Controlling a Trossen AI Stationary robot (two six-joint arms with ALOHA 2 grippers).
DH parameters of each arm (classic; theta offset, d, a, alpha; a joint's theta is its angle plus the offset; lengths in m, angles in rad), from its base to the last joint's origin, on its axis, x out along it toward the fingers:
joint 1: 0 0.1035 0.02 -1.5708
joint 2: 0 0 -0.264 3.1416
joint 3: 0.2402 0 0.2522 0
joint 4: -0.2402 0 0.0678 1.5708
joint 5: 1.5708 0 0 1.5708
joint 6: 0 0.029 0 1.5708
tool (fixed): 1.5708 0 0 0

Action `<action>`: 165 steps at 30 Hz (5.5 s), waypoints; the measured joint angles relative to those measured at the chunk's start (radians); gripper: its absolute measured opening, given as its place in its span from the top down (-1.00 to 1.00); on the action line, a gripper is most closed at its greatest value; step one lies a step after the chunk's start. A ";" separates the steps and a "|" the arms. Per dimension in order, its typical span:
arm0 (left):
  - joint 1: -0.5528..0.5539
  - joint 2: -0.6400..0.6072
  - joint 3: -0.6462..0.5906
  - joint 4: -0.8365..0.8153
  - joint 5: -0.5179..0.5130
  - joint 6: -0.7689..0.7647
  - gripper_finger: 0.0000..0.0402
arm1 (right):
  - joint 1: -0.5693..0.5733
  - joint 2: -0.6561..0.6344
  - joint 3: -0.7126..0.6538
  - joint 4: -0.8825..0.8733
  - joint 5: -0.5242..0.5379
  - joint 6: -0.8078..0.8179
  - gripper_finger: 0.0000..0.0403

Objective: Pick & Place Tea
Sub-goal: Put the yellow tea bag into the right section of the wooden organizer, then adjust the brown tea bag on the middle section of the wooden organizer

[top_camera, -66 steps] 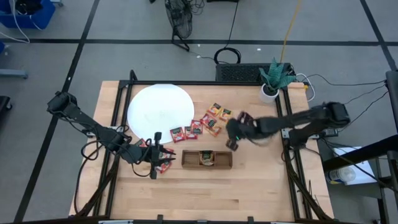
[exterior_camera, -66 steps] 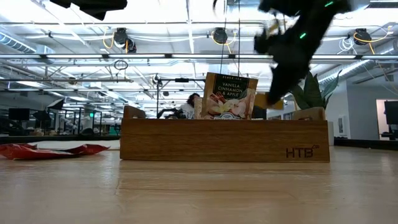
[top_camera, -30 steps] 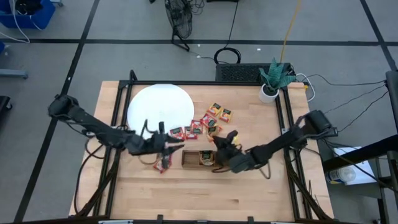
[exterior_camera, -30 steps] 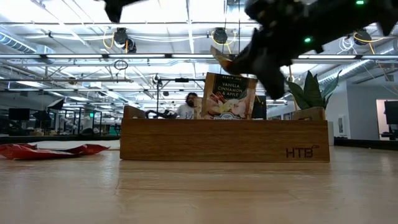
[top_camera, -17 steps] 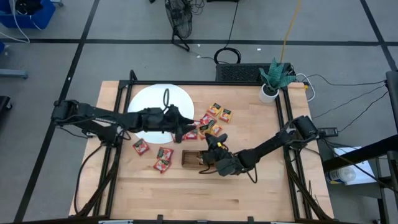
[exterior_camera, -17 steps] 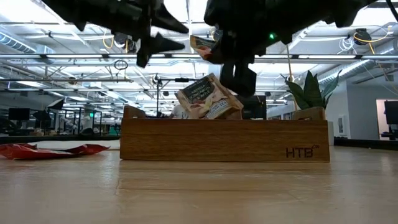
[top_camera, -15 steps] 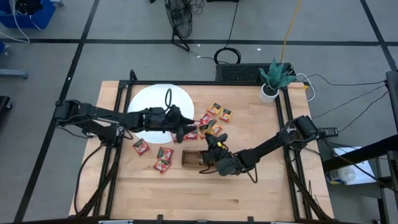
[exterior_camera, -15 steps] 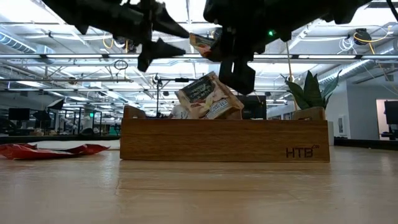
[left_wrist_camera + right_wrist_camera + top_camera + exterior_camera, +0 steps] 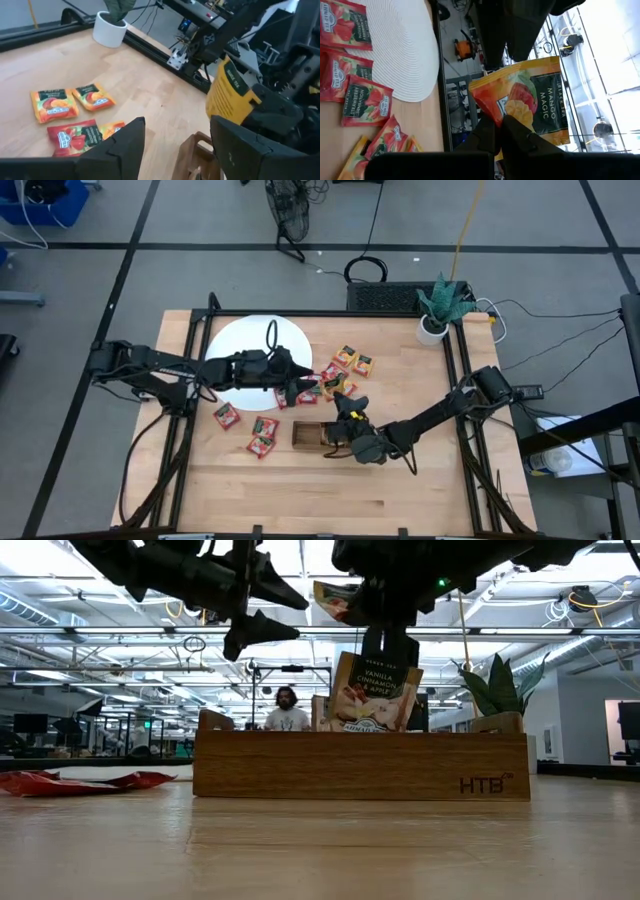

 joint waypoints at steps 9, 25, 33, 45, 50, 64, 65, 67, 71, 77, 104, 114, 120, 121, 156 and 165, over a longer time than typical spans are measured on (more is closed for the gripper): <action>-0.017 0.016 0.047 0.046 0.046 -0.025 -0.12 | -0.011 0.000 0.000 0.008 -0.001 -0.001 0.98; -0.056 0.148 0.161 0.020 0.054 0.048 0.05 | -0.011 0.000 0.000 0.017 -0.001 0.015 0.98; -0.022 0.137 0.162 0.032 0.103 0.046 0.67 | -0.011 0.000 0.000 0.017 -0.001 0.016 0.98; 0.015 0.138 0.162 0.009 0.213 0.003 0.83 | -0.011 0.000 -0.001 0.014 -0.005 0.017 0.98; 0.043 0.138 0.162 -0.006 0.288 -0.015 0.59 | -0.012 0.000 -0.001 0.013 -0.002 0.041 0.98; 0.044 0.139 0.327 -0.270 0.305 0.092 0.39 | -0.012 0.000 -0.001 0.013 -0.002 0.042 0.98; 0.044 0.139 0.327 -0.274 0.305 0.098 0.41 | -0.012 0.000 -0.001 0.013 -0.002 0.042 0.98; 0.044 0.139 0.326 -0.283 0.304 0.099 0.45 | -0.012 0.000 -0.001 0.012 -0.003 0.042 0.98; 0.046 0.139 0.325 -0.316 0.304 0.111 0.62 | -0.012 0.000 -0.001 0.012 -0.026 0.042 0.98; 0.044 0.139 0.327 -0.327 0.302 0.221 0.96 | -0.003 -0.001 -0.001 0.014 -0.026 0.110 0.98; -0.250 0.338 0.416 -0.194 0.042 0.659 0.99 | 0.307 -0.469 -0.471 0.078 0.157 1.130 0.88; -0.227 0.523 0.418 0.017 0.040 0.626 0.99 | 0.298 -0.478 -0.505 0.074 0.078 1.144 0.95; -0.186 0.604 0.418 0.022 0.042 0.594 0.99 | 0.298 -0.478 -0.505 0.073 0.079 1.143 0.99; -0.182 0.613 0.417 0.017 0.042 0.595 0.99 | 0.298 -0.478 -0.505 0.073 0.079 1.143 0.99; -0.177 0.635 0.418 0.007 0.030 0.574 0.60 | 0.278 -0.478 -0.505 0.066 0.025 1.143 1.00; -0.177 0.525 0.417 0.007 0.015 0.645 0.54 | 0.278 -0.478 -0.505 0.065 0.025 1.143 1.00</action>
